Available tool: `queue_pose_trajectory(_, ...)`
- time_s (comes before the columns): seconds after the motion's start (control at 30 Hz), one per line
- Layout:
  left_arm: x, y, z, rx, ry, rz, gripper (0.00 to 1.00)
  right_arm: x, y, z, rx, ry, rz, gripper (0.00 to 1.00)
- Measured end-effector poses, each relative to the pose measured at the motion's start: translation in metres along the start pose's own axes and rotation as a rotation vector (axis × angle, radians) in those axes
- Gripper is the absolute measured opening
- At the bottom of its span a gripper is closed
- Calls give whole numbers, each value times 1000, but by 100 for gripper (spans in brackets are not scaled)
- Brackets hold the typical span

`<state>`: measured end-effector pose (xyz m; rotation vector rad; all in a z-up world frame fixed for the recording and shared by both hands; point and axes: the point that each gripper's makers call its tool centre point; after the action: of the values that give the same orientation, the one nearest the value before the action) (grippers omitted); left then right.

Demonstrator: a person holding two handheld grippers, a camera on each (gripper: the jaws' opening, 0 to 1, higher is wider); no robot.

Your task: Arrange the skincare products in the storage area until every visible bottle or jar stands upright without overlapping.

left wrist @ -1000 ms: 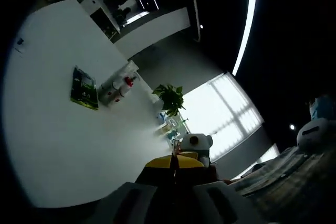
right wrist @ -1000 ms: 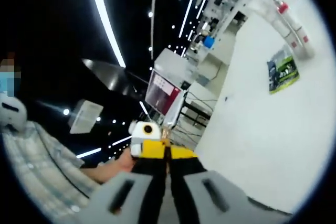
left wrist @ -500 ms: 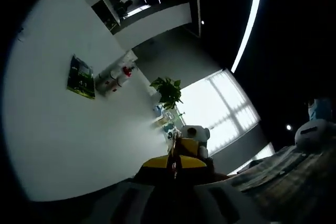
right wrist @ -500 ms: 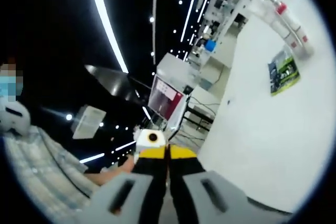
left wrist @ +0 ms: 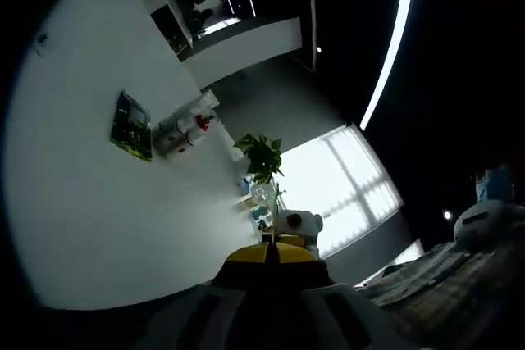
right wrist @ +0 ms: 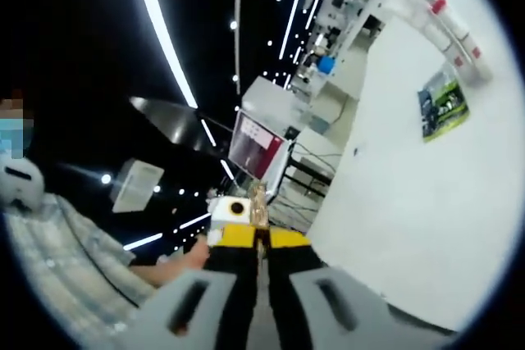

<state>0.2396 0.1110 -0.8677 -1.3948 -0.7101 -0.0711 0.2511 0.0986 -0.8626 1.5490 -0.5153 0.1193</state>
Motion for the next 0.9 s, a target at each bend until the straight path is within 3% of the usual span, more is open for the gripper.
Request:
queue_pose_trajectory(0.2, -3, 5, -2, 13, -7, 47, 7, 5, 0, 3, 1, -19, -19, 0)
queue_pose_trajectory(0.3, -11, -2, -2, -22, 33, 15, 1, 10, -2, 7, -5, -43, -30, 0)
queue_pose_trajectory(0.47, -4, 8, -1, 20, 8, 33, 1, 9, -5, 4, -27, -41, 5, 1)
queue_pose_trajectory(0.53, 5, 7, 0, 11, -39, 58, 0, 9, -11, 4, -68, -44, 68, 5)
queue_pose_trajectory(0.6, 11, 10, 3, 15, -58, 71, 0, 11, -14, 4, -104, -54, 104, 19)
queue_pose_trajectory(0.63, 14, 12, 4, 22, -61, 73, 0, 12, -19, 5, -157, -63, 177, 22)
queue_pose_trajectory(0.9, 43, 35, 9, 88, -114, 119, 0, 12, -36, 5, -360, -33, 459, 25)
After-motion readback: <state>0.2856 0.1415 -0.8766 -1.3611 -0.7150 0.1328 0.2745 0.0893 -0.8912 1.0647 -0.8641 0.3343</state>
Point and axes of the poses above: the point that each gripper's makers call its tool centre point, and the gripper's own axes: z roughly backward along the fingers, y roughly to its left, x roughly out of its top, and after that the axes turned 8 degrees about -z, right-handed
